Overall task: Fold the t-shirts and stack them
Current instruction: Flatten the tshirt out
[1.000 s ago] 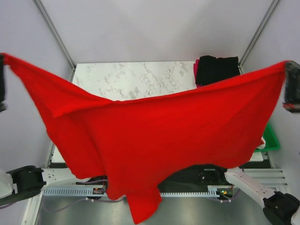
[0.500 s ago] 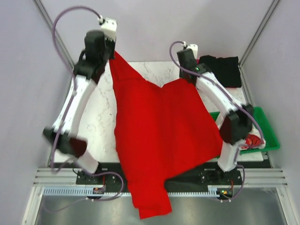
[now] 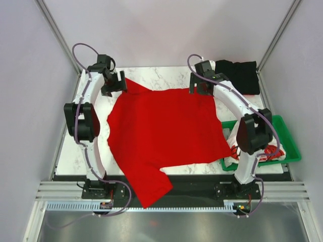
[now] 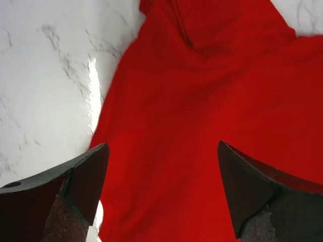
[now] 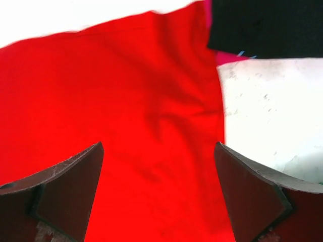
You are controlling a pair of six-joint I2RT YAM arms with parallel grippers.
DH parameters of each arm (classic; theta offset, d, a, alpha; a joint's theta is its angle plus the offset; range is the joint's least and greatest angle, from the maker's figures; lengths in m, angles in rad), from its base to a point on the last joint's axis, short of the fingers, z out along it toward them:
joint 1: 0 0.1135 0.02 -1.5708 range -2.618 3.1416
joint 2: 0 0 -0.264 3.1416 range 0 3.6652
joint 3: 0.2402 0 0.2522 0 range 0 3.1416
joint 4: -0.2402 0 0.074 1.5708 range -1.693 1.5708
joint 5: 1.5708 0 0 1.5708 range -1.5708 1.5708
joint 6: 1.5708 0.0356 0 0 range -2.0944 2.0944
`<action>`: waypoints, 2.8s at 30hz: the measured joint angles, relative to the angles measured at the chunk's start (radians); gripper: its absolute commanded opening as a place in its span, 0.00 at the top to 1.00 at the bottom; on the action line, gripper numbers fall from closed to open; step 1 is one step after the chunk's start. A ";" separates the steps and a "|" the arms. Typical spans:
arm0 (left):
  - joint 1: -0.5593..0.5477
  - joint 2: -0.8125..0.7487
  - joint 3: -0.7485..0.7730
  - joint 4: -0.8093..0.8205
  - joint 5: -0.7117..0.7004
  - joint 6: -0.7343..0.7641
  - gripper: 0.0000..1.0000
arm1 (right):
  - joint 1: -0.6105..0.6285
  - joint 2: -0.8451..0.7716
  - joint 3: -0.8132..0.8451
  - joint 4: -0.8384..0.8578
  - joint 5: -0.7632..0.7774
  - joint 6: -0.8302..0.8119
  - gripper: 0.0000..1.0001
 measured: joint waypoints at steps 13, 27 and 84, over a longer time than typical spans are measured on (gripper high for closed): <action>-0.089 -0.599 -0.894 0.380 0.097 -0.221 0.14 | 0.108 -0.013 -0.226 0.168 -0.269 0.039 0.02; -0.118 -0.261 -0.749 0.455 0.018 -0.336 0.15 | 0.104 0.248 -0.041 0.178 -0.337 0.038 0.02; -0.377 -1.316 -1.360 0.046 -0.261 -0.718 0.14 | -0.050 -0.428 -0.844 0.250 -0.270 0.369 0.02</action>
